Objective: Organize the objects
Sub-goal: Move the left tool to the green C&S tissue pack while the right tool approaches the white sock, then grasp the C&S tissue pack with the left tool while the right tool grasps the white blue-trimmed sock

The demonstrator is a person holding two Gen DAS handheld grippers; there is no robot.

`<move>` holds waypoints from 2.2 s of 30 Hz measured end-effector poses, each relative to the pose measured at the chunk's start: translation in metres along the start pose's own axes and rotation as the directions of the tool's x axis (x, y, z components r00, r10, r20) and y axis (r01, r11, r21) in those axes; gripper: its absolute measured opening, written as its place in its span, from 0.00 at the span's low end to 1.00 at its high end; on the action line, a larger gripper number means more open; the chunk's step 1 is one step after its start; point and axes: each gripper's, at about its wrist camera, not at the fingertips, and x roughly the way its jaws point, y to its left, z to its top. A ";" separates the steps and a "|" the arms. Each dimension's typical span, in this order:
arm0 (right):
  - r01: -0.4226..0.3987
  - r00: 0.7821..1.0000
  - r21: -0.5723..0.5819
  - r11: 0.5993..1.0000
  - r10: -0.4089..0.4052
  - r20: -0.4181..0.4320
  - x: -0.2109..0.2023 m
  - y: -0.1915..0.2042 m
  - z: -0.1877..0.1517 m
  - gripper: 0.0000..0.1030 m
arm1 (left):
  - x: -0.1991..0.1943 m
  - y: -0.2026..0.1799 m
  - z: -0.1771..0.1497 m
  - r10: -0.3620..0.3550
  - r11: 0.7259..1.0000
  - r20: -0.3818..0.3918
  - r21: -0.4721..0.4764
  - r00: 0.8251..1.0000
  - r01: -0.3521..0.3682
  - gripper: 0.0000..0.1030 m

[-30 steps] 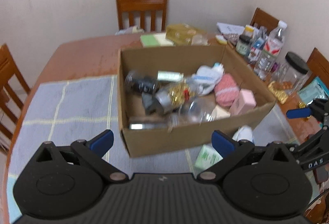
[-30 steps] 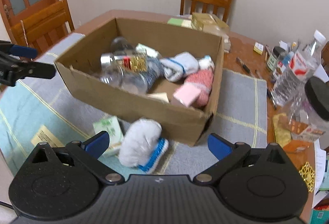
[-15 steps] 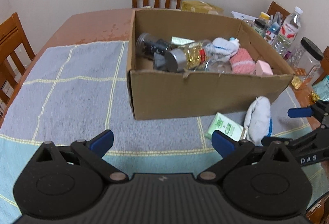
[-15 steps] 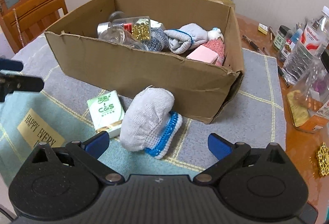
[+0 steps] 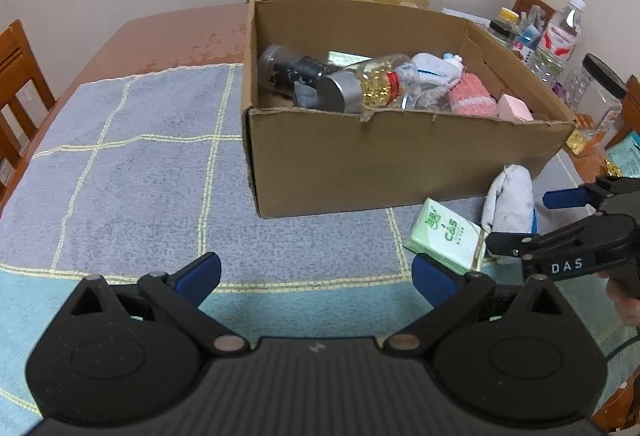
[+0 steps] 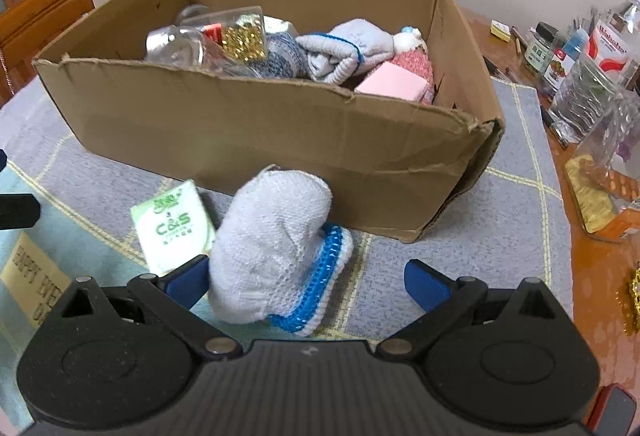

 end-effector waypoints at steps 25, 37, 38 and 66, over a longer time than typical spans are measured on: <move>-0.082 0.994 -0.117 0.990 0.073 -0.076 -0.007 -0.036 -0.040 1.00 | 0.037 -0.072 0.006 -0.126 0.961 -0.067 0.241 0.990 0.138 0.98; -0.147 0.971 -0.209 0.967 0.101 -0.218 0.003 -0.035 -0.020 1.00 | 0.068 -0.099 0.007 -0.108 0.935 -0.103 0.328 0.989 0.136 0.98; -0.146 0.971 -0.208 0.967 0.100 -0.217 0.003 -0.035 -0.020 1.00 | 0.071 -0.101 0.008 -0.109 0.933 -0.103 0.334 0.989 0.138 0.98; -0.171 0.953 -0.247 0.954 0.097 -0.286 0.028 -0.025 0.026 1.00 | 0.064 -0.059 0.004 -0.072 0.961 -0.089 0.262 0.993 0.093 0.66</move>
